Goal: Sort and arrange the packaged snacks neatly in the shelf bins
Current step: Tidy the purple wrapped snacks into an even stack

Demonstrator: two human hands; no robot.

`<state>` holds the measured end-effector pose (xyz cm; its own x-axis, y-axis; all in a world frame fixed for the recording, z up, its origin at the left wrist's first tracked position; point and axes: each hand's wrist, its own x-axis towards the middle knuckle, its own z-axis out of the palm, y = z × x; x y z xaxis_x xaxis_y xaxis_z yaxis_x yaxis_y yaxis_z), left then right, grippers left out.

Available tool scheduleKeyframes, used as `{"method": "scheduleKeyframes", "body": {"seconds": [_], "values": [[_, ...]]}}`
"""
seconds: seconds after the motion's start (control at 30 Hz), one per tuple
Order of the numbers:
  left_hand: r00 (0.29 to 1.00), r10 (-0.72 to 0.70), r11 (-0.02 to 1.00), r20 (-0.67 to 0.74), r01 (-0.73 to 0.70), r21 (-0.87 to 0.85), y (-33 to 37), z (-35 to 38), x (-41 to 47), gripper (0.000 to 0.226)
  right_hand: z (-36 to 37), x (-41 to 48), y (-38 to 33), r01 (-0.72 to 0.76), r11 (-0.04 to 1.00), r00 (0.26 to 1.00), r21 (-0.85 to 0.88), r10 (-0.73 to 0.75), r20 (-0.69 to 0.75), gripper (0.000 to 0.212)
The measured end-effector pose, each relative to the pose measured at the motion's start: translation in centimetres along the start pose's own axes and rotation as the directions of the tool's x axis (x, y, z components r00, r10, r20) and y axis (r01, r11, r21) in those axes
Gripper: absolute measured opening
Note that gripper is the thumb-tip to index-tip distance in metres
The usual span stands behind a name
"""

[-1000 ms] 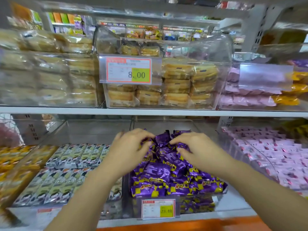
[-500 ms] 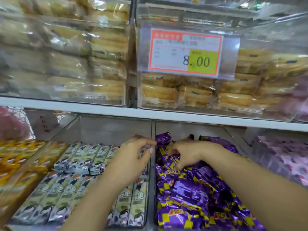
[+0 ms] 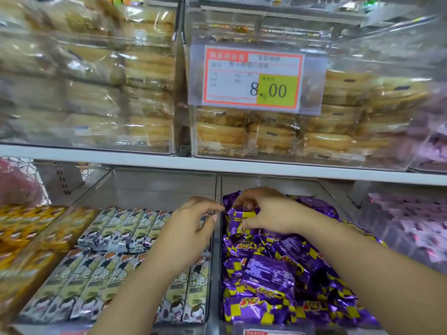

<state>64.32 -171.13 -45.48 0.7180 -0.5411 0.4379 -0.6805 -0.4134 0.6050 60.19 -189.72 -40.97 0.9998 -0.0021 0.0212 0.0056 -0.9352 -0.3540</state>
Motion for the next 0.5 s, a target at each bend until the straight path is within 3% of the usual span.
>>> {"method": "scheduleKeyframes", "body": {"seconds": [0.13, 0.27, 0.37, 0.5], "values": [[0.999, 0.042, 0.997, -0.024, -0.044, -0.065, 0.9, 0.2, 0.3, 0.034, -0.6, -1.8, -0.4, 0.153, 0.987, 0.973, 0.052, -0.141, -0.185, 0.045], [0.999, 0.041, 0.991, -0.028, -0.044, -0.126, 1.6, 0.7, 0.6, 0.037, -0.4, -3.1, -1.2, 0.168, 0.978, 0.944, 0.123, -0.123, -0.306, 0.043], [0.999, -0.029, 0.948, -0.022, 0.021, -0.319, 1.7, 0.7, 0.7, 0.029, -0.3, -3.4, -1.0, 0.193, 0.969, 0.915, 0.153, -0.121, -0.385, 0.046], [0.995, -0.086, 0.824, 0.053, 0.101, -0.557, 2.1, 0.6, 0.7, 0.026, -0.4, -3.7, -0.1, 0.155, 0.952, 0.936, 0.265, -0.055, -0.347, 0.041]]}}
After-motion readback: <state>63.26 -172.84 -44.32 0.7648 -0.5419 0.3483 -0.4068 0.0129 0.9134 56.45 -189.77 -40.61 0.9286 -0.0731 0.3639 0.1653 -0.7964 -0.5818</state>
